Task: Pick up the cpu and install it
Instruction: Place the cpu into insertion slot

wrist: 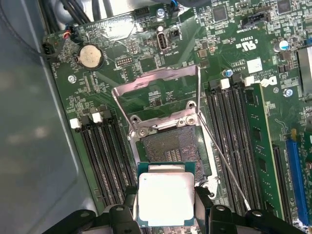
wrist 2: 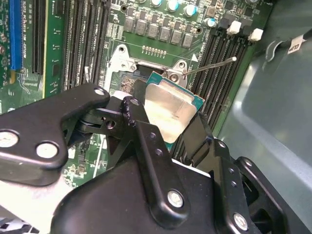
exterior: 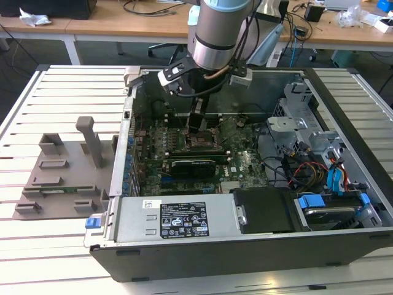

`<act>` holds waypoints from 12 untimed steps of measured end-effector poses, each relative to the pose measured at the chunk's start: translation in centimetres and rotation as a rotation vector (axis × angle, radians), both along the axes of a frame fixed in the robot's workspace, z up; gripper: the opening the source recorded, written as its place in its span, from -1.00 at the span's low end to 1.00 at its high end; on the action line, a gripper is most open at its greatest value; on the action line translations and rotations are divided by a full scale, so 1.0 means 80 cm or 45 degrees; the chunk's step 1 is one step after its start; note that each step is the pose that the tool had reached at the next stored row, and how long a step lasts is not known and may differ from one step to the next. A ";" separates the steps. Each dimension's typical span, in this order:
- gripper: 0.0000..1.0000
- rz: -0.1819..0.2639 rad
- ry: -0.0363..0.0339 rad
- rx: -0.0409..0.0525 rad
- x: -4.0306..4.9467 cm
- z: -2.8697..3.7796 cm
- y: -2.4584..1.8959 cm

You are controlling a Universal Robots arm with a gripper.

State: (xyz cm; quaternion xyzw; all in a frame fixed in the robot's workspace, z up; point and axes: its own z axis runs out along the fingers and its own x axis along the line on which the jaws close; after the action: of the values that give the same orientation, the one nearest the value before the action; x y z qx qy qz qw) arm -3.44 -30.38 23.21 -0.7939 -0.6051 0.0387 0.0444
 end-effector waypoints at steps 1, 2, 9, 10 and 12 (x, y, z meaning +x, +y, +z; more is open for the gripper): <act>0.09 -0.008 0.0000 0.000 0.000 0.0000 0.0000; 0.09 -0.020 0.0000 0.000 0.000 0.0000 0.0000; 0.09 0.059 0.0002 0.000 0.000 -0.0005 0.0000; 0.09 0.082 0.0002 0.000 0.000 -0.0007 0.0000; 0.09 0.128 0.0002 -0.002 0.000 -0.0011 0.0000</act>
State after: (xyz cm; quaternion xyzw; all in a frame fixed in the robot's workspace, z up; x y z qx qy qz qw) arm -3.44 -30.38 23.13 -0.7626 -0.6442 0.0415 0.0417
